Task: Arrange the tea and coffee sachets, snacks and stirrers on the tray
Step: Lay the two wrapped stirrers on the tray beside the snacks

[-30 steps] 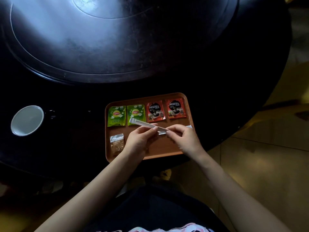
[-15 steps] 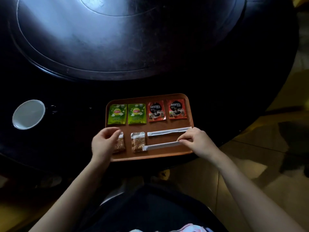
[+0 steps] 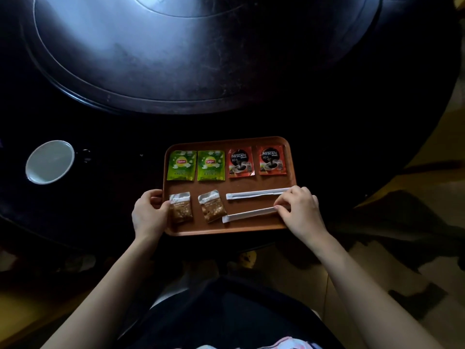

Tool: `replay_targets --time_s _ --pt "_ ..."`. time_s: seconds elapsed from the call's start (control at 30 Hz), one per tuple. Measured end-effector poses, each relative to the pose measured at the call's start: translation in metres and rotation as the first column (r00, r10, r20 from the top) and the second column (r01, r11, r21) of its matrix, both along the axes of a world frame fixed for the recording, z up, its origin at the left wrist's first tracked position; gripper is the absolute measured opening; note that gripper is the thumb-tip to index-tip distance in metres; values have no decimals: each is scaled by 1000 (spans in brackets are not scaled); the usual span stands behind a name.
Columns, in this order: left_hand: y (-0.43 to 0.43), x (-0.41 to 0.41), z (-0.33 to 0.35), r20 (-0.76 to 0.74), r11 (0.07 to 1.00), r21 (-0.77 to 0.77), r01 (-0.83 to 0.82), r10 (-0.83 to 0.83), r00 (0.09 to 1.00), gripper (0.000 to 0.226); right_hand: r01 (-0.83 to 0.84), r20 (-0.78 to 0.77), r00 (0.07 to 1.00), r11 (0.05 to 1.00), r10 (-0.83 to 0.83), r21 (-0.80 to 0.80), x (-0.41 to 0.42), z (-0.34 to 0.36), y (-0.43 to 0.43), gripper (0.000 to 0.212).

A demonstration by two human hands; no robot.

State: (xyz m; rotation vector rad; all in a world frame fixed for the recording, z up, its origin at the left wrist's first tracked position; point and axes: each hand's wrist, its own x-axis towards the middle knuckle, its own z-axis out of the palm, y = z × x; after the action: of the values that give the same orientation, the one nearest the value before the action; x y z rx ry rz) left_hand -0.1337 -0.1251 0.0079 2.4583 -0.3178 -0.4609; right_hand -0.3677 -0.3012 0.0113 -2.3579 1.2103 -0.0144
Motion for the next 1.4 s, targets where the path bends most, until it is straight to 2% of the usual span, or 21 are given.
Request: replay_targets --time_s 0.2,0.3,0.4,0.47,0.53,0.63,0.83,0.93,1.03,1.17,1.27,1.33,1.4 --pt "-1 1 -1 -16 1000 14 6 -6 1000 35 -40 -36 998 998 42 45 -2 1 0 11" --pt "-2 -4 3 130 994 66 89 -97 987 36 -50 -32 998 996 53 77 -4 5 -4 13" --pt "-10 -23 10 258 935 122 334 -355 899 38 -24 -26 999 999 25 37 -4 8 -7 14" --pt "-18 -40 9 258 851 154 502 -525 811 43 -19 -42 999 1000 20 11 -3 7 -8 14" --pt "-24 -50 4 236 782 195 592 -623 746 51 -18 -66 998 1000 18 0 -1 7 -7 15" --pt "-26 -53 0 202 742 233 629 -669 715 51 -33 -98 995 999 30 -28 1 6 -5 16" --pt "-22 -43 -1 224 684 246 687 -730 646 44 -20 -84 996 998 15 -52 3 5 -2 16" --pt "-20 -41 2 207 695 193 693 -719 663 48 -32 -72 997 998 28 -54 2 4 -1 12" --pt "-13 -37 7 232 746 150 649 -664 711 44 -58 -61 997 996 54 -68 -2 0 -1 11" --pt "0 -22 10 249 902 140 409 -432 867 41 -23 49 998 992 29 -126 -5 -2 -3 17" --pt "5 -10 8 192 959 160 233 -262 946 47 152 165 978 977 -127 -151 -11 -2 -6 25" --pt "6 -4 4 126 974 152 169 -188 974 49 288 186 943 956 -275 -51 -15 -4 -9 29" --pt "7 0 -1 61 979 135 154 -163 985 43 333 145 930 941 -339 61 -16 -8 -11 32"
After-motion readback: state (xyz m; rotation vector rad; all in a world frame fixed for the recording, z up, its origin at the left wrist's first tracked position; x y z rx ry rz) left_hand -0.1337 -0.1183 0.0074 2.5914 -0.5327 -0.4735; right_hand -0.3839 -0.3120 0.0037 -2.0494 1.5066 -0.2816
